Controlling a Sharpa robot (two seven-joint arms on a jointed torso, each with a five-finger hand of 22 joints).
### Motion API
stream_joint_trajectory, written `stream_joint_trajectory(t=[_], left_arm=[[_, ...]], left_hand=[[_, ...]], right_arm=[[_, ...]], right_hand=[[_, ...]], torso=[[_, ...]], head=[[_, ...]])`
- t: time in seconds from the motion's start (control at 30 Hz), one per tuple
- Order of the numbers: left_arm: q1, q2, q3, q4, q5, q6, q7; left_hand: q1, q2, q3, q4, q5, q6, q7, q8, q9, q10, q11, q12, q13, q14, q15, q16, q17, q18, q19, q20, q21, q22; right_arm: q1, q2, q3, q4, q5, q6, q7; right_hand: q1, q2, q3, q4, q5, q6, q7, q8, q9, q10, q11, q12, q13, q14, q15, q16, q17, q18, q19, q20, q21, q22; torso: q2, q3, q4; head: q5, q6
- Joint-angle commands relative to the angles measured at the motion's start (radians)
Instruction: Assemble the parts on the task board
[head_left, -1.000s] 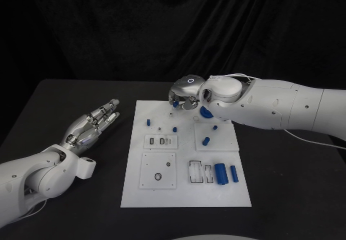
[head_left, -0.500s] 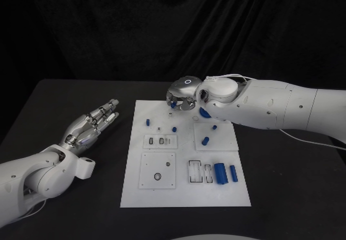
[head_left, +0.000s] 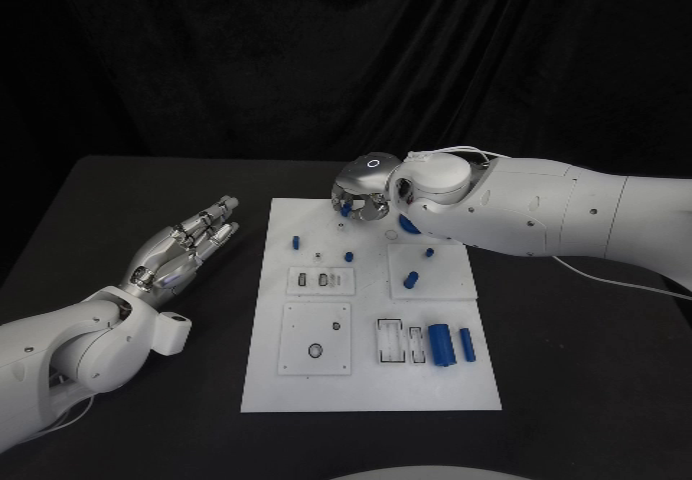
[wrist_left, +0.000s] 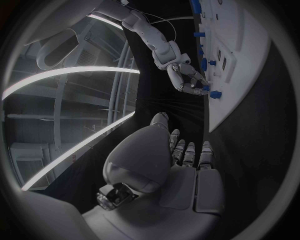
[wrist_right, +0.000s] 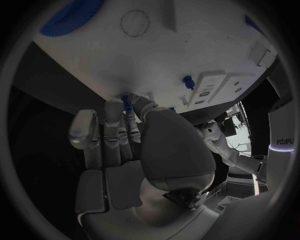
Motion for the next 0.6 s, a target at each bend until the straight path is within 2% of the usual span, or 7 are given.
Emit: stream_joint_trajectory(t=[0.03,0.17,0.23,0.3,0.33,0.43,0.6], left_arm=[[0.002,0.002,0.001,0.001,-0.001,0.013,0.201],[0.002,0.002,0.001,-0.001,-0.001,0.013,0.199],[0.002,0.002,0.001,-0.002,-0.001,0.013,0.198],[0.002,0.001,0.001,-0.002,-0.001,0.013,0.198],[0.002,0.001,0.001,-0.001,-0.001,0.013,0.198],[0.002,-0.003,0.001,0.000,-0.001,0.012,0.198],[0.002,-0.009,0.001,0.004,-0.001,0.011,0.197]], left_hand=[[0.012,-0.002,0.006,0.000,0.004,0.003,0.003,0.002,0.001,0.000,0.005,-0.003,-0.001,0.000,0.009,-0.004,-0.001,-0.018,-0.001,0.007,-0.003,-0.001],[0.013,-0.001,0.008,0.000,0.004,0.004,0.004,0.002,0.001,0.000,0.006,-0.004,-0.001,0.000,0.010,-0.004,-0.001,-0.019,-0.001,0.008,-0.003,-0.001],[0.014,0.000,0.010,0.000,0.004,0.004,0.005,0.002,0.001,0.000,0.007,-0.004,-0.001,0.000,0.010,-0.004,-0.001,-0.019,-0.001,0.008,-0.003,-0.001],[0.015,0.001,0.011,-0.001,0.005,0.004,0.006,0.002,0.001,-0.001,0.008,-0.004,-0.001,0.000,0.011,-0.004,-0.001,-0.019,-0.001,0.008,-0.003,-0.001],[0.016,0.001,0.012,-0.001,0.005,0.005,0.006,0.002,0.001,0.000,0.008,-0.004,-0.001,0.000,0.011,-0.004,-0.001,-0.019,-0.001,0.008,-0.003,-0.001],[0.016,0.001,0.012,-0.001,0.005,0.005,0.006,0.002,0.001,0.000,0.008,-0.004,-0.001,0.000,0.011,-0.004,-0.001,-0.019,-0.001,0.008,-0.003,-0.001],[0.016,0.001,0.012,-0.001,0.005,0.005,0.006,0.002,0.001,0.000,0.008,-0.004,-0.001,0.000,0.011,-0.004,-0.001,-0.019,-0.001,0.009,-0.003,-0.001]], right_arm=[[-0.001,0.002,0.001,-0.006,-0.003,0.024,-0.028],[-0.001,0.002,0.001,-0.008,-0.003,0.020,-0.032],[-0.001,0.000,0.001,-0.007,-0.003,0.015,-0.035],[-0.001,-0.004,0.002,-0.003,-0.003,0.007,-0.037],[-0.001,-0.007,0.002,-0.001,-0.003,0.000,-0.038],[-0.001,-0.018,0.003,0.012,-0.001,-0.030,-0.037],[0.012,-0.057,0.007,0.060,0.011,-0.081,-0.036]], right_hand=[[-0.007,-0.012,0.011,0.000,-0.004,-0.039,-0.008,-0.030,-0.019,-0.036,0.010,-0.024,-0.005,-0.016,0.006,-0.021,-0.024,0.021,-0.016,0.005,-0.019,-0.018],[-0.006,-0.024,0.018,0.000,-0.008,-0.115,-0.028,-0.076,-0.047,-0.105,0.020,-0.062,-0.013,-0.035,0.014,-0.045,-0.050,0.027,-0.034,0.012,-0.044,-0.040],[-0.001,-0.026,0.006,-0.008,-0.021,-0.224,-0.055,-0.076,-0.087,-0.193,0.024,-0.101,-0.020,-0.065,0.019,-0.079,-0.090,0.035,-0.061,0.018,-0.079,-0.071],[0.006,-0.022,-0.019,-0.019,-0.030,-0.446,-0.085,-0.092,-0.190,-0.278,0.031,-0.130,-0.023,-0.095,0.025,-0.111,-0.126,0.041,-0.087,0.025,-0.115,-0.100],[0.008,-0.020,-0.027,-0.022,-0.032,-0.479,-0.087,-0.094,-0.207,-0.300,0.031,-0.134,-0.023,-0.100,0.026,-0.114,-0.126,0.043,-0.095,0.026,-0.125,-0.107],[0.011,-0.013,-0.049,-0.028,-0.036,-0.533,-0.093,-0.097,-0.242,-0.351,0.033,-0.135,-0.022,-0.111,0.029,-0.118,-0.125,0.047,-0.109,0.029,-0.148,-0.121],[0.021,-0.009,-0.055,-0.034,-0.033,-0.522,-0.088,-0.094,-0.245,-0.361,0.029,-0.127,-0.020,-0.116,0.027,-0.120,-0.124,0.049,-0.113,0.028,-0.156,-0.124]], torso=[[0.000,-0.0002,-0.0001],[0.000,-0.0001,0.0003],[0.000,-0.0002,0.0001],[0.000,-0.0002,0.0001],[0.000,-0.0002,0.0001],[0.000,-0.0002,-0.0002],[0.000,-0.0001,-0.0003]], head=[[0.001,-0.001],[0.001,-0.001],[0.001,-0.002],[0.001,-0.002],[0.001,-0.002],[0.000,-0.001],[0.002,0.002]])
